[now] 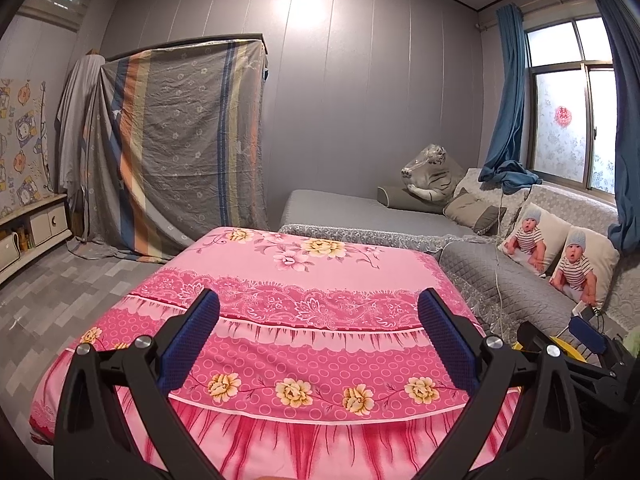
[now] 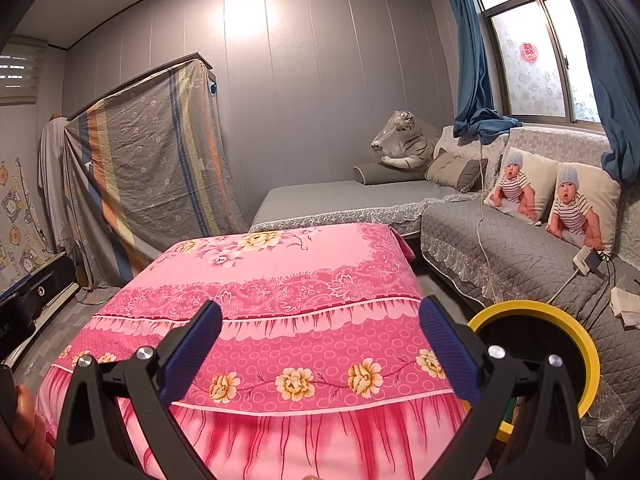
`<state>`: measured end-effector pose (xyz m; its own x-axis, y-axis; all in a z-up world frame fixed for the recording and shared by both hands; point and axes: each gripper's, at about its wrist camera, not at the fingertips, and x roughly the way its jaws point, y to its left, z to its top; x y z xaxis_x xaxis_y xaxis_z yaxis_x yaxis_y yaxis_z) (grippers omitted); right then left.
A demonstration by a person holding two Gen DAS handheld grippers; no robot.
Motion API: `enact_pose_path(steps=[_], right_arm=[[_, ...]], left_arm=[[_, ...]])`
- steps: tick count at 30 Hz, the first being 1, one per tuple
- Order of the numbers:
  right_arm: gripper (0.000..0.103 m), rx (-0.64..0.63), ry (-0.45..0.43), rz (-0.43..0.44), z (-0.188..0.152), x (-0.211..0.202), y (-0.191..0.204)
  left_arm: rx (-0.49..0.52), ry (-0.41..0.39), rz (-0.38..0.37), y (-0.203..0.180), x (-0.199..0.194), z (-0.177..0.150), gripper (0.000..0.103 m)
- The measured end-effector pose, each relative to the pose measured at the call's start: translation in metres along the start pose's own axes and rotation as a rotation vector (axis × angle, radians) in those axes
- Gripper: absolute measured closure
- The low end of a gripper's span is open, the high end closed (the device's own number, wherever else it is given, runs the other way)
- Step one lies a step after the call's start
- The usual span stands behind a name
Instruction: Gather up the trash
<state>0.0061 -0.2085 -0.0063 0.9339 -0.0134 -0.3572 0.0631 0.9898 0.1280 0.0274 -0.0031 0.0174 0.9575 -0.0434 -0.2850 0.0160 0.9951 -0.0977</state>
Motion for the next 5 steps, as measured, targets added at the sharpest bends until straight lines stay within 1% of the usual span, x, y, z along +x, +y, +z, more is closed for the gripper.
enact_pose_path(steps=[5], right_arm=[[0.008,0.0,0.0,0.0,-0.0008,0.0005,-0.0004]], left_arm=[[0.001,0.009,-0.005,0.0002,0.0015,-0.0011,0.008]])
